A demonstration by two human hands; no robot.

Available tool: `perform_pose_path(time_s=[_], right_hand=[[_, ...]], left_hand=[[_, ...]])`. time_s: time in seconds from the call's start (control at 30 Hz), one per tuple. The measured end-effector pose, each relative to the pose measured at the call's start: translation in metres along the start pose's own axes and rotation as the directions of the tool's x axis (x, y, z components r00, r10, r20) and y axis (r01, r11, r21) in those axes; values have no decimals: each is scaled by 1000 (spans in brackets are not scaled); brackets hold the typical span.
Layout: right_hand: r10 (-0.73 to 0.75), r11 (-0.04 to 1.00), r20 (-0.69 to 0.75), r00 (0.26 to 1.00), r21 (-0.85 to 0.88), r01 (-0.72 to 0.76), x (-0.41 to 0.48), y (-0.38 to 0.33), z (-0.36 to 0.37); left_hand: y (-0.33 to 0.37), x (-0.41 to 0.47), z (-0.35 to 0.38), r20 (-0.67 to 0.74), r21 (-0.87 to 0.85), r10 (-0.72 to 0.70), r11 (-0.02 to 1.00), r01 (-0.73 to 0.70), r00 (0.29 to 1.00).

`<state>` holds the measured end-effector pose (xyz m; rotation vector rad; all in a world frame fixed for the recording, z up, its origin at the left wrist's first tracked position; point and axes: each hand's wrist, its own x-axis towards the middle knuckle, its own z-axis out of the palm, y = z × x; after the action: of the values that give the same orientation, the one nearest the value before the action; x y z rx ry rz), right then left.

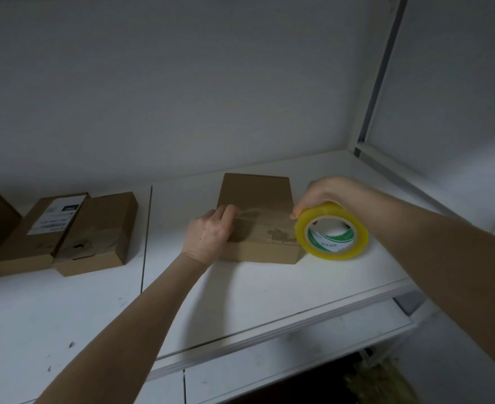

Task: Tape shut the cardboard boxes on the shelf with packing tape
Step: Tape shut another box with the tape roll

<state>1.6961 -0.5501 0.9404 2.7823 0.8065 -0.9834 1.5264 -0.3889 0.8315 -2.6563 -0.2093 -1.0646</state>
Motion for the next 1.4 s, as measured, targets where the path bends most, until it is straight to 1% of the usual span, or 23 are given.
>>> perform_pose_path(time_s=[0.07,0.1,0.17,0.27,0.33,0.47,0.6,0.67,0.7,0.73,0.77,0.8,0.83,0.87,0.9,0.97,1.03,1.1,1.13,1.2,1.27,1.37,1.4], right_hand=[[29,997,-37,999,-71,-32,4,2,3],[38,995,-61,997,-95,-44,5,3,4],[46,991,-79,996,-120,-55,7,4,5],[52,991,-41,998,-120,-57,6,5,7],[57,989,-74,996,-135,-66,9,6,8],[85,965,-148,985,-235,-118,13,2,14],[107,965,-109,988,-229,-130,15,3,22],[98,972,-103,990,-206,-117,18,7,25],[94,973,-106,990,-199,-113,18,8,25],[90,974,-107,990,-199,-110,19,9,25],[87,974,-109,990,-199,-107,19,9,26],[81,975,-112,990,-198,-102,21,10,26],[76,978,-114,991,-187,-96,22,11,26],[72,980,-114,991,-177,-91,24,12,26],[64,983,-113,992,-161,-82,24,12,27],[54,987,-112,992,-142,-70,26,14,27],[55,991,-107,993,-118,-68,28,14,28],[59,993,-106,993,-97,-69,28,15,30],[56,994,-113,992,-86,-65,27,16,30],[44,996,-139,989,-67,-54,26,19,31],[22,999,-160,987,-44,-29,24,22,31],[-14,1000,-166,986,-6,13,22,26,32],[-22,1000,-170,985,17,25,22,27,31]], left_hand=[[3,-9,2,21,-7,56,998,-56,998],[5,-13,1,29,-16,59,998,-58,998],[9,-18,0,53,-20,25,1000,-24,998],[12,-21,1,102,-2,-12,1000,12,995],[13,-22,0,94,-3,-17,1000,17,995],[12,-23,-4,99,-23,53,998,-51,994],[7,-28,-2,110,-48,100,994,-96,989],[10,-26,-3,147,-97,54,995,-40,988],[15,-24,-4,204,-96,21,995,-1,979],[22,-19,-8,298,-68,-37,996,60,954],[30,-14,-9,404,-29,-69,996,88,912],[39,-9,-12,529,-8,-88,994,109,844],[47,-6,-13,613,-18,-96,991,135,785],[57,-3,-12,670,-48,-87,986,160,738],[67,1,-10,701,-60,-70,986,156,710],[91,9,-6,716,-98,7,991,91,698],[107,13,-5,697,-114,85,993,-7,712],[102,13,-2,661,-120,123,991,-57,740],[92,10,-1,657,-115,102,993,-34,747],[70,2,-2,676,-59,-36,993,103,736],[56,-3,1,690,31,-146,984,173,708],[56,-5,2,703,67,-172,982,176,690],[57,-7,1,681,56,-174,981,186,712]])
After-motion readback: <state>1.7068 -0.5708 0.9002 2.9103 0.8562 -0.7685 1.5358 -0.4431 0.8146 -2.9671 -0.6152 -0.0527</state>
